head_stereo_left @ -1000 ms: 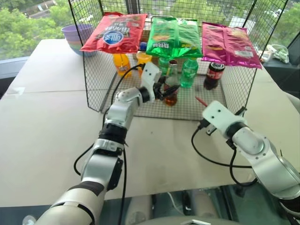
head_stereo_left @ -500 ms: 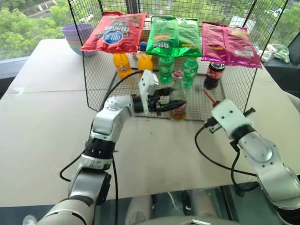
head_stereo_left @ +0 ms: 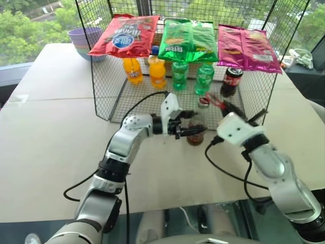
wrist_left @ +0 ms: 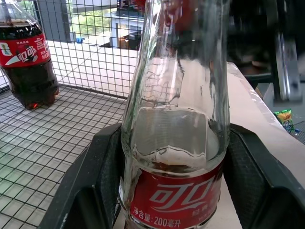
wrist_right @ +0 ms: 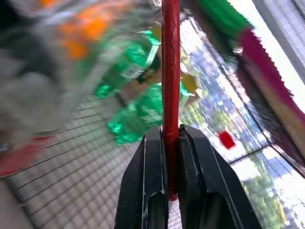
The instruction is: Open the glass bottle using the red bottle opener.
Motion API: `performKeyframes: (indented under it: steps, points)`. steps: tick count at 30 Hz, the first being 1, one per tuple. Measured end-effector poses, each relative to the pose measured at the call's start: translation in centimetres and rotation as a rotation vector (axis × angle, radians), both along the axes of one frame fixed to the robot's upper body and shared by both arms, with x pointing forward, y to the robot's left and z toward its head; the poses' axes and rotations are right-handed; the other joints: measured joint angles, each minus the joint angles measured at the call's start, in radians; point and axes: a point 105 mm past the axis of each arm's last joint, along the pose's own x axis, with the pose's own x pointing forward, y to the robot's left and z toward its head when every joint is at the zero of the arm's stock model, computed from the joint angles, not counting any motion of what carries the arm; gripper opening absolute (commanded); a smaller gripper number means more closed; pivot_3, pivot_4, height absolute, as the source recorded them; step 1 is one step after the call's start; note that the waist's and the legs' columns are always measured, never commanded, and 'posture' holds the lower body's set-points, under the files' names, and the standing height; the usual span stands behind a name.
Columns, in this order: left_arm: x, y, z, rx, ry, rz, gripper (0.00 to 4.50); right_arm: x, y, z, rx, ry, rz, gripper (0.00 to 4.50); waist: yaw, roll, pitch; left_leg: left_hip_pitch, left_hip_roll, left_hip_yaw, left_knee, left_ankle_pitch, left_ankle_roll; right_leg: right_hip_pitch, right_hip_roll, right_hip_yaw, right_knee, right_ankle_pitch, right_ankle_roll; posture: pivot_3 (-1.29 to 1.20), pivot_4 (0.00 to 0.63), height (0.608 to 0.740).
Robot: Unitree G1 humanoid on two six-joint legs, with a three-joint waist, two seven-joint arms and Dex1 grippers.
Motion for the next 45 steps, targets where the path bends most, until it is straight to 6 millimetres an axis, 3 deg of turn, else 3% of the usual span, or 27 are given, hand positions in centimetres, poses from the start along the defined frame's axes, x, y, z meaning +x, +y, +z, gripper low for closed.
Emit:
performKeyframes:
  steps: [8,16,21,31,45]
  points:
    - [0.3,-0.1,-0.4,0.006,0.006,0.007,2.42,-0.1,1.0,-0.7,-0.033,-0.052,0.028,0.0,0.0,0.0,0.0,0.014,0.0,0.0,0.0,0.0,0.0,0.013,0.0,0.0,0.0,-0.003,-0.004,0.0,0.15,0.74]
    - [0.8,-0.1,-0.5,0.003,0.028,0.02,2.42,0.5,2.2,-1.6,0.079,-0.092,-0.01,0.0,0.0,0.0,-0.002,0.014,0.0,0.0,0.001,0.0,0.001,0.015,0.0,0.001,0.0,-0.003,-0.004,0.0,0.15,0.74]
    - [0.9,0.0,-0.6,0.01,0.038,0.026,2.42,0.9,2.7,-1.7,0.016,-0.161,-0.038,0.0,0.001,0.0,-0.002,0.016,-0.001,-0.002,0.001,0.002,0.002,0.018,0.0,0.002,0.0,-0.003,-0.004,0.0,0.15,0.74]
    - [1.0,-0.7,-0.4,0.056,0.022,-0.007,2.42,-0.2,0.3,-0.9,-0.265,-0.209,-0.076,0.0,0.003,0.0,-0.003,0.017,-0.002,-0.004,0.002,0.002,0.003,0.021,0.001,0.001,0.0,-0.003,-0.004,0.0,0.15,0.74]
    - [1.1,-1.3,-0.3,0.031,0.02,-0.025,2.42,-0.3,-1.1,0.6,-0.393,-0.195,-0.054,0.0,0.003,0.0,-0.003,0.014,-0.002,-0.007,0.002,0.002,0.003,0.021,0.002,0.0,-0.002,-0.003,-0.004,0.0,0.15,0.74]
